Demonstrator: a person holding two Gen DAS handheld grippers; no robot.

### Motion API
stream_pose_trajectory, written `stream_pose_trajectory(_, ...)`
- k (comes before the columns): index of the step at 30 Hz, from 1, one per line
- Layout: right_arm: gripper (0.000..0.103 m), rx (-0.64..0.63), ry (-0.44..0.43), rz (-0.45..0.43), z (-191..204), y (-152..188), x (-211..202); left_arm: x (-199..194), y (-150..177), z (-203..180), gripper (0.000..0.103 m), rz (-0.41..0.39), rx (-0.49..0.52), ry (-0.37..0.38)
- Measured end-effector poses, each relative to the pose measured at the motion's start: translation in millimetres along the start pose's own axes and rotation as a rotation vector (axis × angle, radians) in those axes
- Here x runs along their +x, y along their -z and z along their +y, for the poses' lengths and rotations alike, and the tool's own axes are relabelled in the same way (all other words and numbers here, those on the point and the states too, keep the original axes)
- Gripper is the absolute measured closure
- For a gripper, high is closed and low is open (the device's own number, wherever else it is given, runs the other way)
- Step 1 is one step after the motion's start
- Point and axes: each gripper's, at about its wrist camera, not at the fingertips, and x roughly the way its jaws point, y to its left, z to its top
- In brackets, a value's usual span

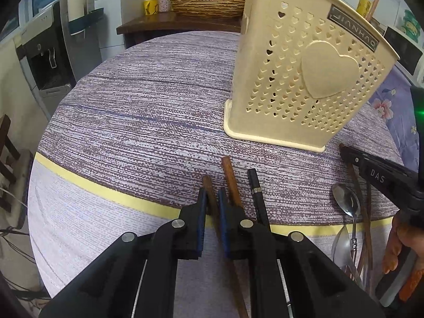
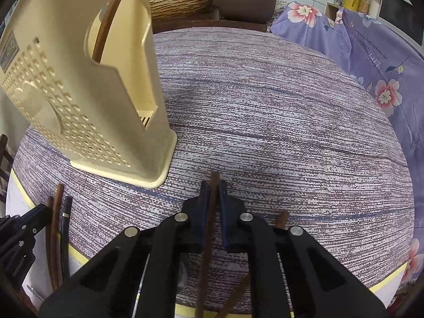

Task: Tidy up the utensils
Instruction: 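Lift both held chopsticks and lower them upright into the beige holder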

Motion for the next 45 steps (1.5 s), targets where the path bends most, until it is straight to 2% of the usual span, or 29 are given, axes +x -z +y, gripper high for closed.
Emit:
stream_pose_trajectory(7, 0.095, 0.039, -0.036, -0.059, -11.0, -4.8, -14.5, -2.9, -6.1, 2.8, 0.094, -0.023, -0.029, 0.025)
stream_pose_trajectory(11, 0.095, 0.050, -0.062, -0.125, -16.9, -8.8, -37.9, -20.6, -16.4, 5.9, 0.094, -0.077, -0.046, 0.050)
stream_pose_trajectory(15, 0.095, 0.033, -0.073, -0.225, -21.1, -15.0, -75.1, -51.4, -29.8, 8.9, 0.095, -0.160, -0.060, 0.069)
stream_pose_trajectory(25, 0.095, -0.001, -0.089, -0.440, -31.1, -22.9, -173.9, -123.6, -63.3, 17.2, 0.095, -0.368, -0.045, 0.049)
stream_pose_trajectory(34, 0.095, -0.015, -0.088, -0.502, -38.8, -21.3, -215.5, -159.6, -69.2, 19.5, 0.095, -0.469, -0.035, 0.040)
stream_pose_trajectory(45, 0.095, -0.014, -0.089, -0.504, -47.3, -21.9, -227.2, -170.2, -71.9, 25.6, 0.095, -0.497, -0.034, 0.035)
